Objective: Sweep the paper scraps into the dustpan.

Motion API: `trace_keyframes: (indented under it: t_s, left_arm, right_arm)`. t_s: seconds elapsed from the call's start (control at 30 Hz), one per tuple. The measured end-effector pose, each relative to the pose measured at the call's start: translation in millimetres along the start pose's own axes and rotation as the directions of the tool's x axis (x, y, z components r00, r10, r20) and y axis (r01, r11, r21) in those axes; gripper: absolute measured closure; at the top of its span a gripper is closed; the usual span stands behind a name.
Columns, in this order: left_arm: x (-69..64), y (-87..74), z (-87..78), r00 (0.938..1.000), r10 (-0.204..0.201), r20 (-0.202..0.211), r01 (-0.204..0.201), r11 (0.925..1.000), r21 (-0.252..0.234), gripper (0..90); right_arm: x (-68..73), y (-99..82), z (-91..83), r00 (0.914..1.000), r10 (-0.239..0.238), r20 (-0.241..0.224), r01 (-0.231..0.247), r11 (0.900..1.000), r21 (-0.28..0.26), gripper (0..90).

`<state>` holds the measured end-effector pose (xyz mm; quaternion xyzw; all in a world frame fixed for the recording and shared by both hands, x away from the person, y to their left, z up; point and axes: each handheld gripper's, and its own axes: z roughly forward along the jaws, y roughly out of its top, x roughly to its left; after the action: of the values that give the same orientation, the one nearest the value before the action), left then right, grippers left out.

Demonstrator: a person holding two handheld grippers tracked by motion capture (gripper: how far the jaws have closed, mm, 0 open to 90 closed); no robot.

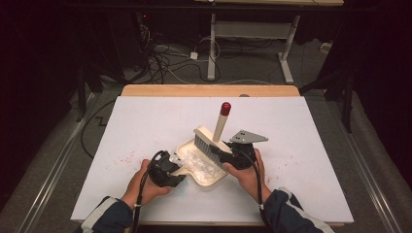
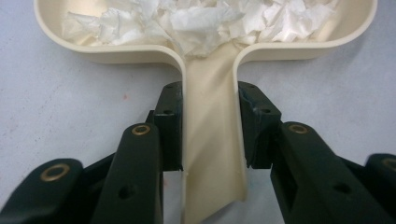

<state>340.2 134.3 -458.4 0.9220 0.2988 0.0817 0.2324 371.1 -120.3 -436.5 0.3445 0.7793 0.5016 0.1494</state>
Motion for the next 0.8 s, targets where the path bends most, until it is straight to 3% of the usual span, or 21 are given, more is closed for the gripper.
trace_keyframes:
  t_s: [0.2,0.53,0.8]
  left_arm:
    - [1.2,-1.1,0.5,1.0,-0.001,0.001,0.001,1.0,0.008,63.7]
    - [1.5,-1.8,1.2,1.0,0.0,-0.001,0.0,0.9999,0.01,63.7]
    - [2.3,-2.8,0.9,1.0,0.001,-0.003,-0.001,0.9999,0.013,63.7]
  right_arm:
    - [-1.3,-8.6,5.9,0.9998,0.017,-0.013,-0.016,0.9983,0.056,67.6]
    - [-0.1,1.0,-4.4,0.9998,-0.017,0.013,0.016,0.9998,0.008,67.6]
    - [-5.7,2.4,-9.9,0.9991,-0.02,0.038,0.02,0.9997,0.012,67.6]
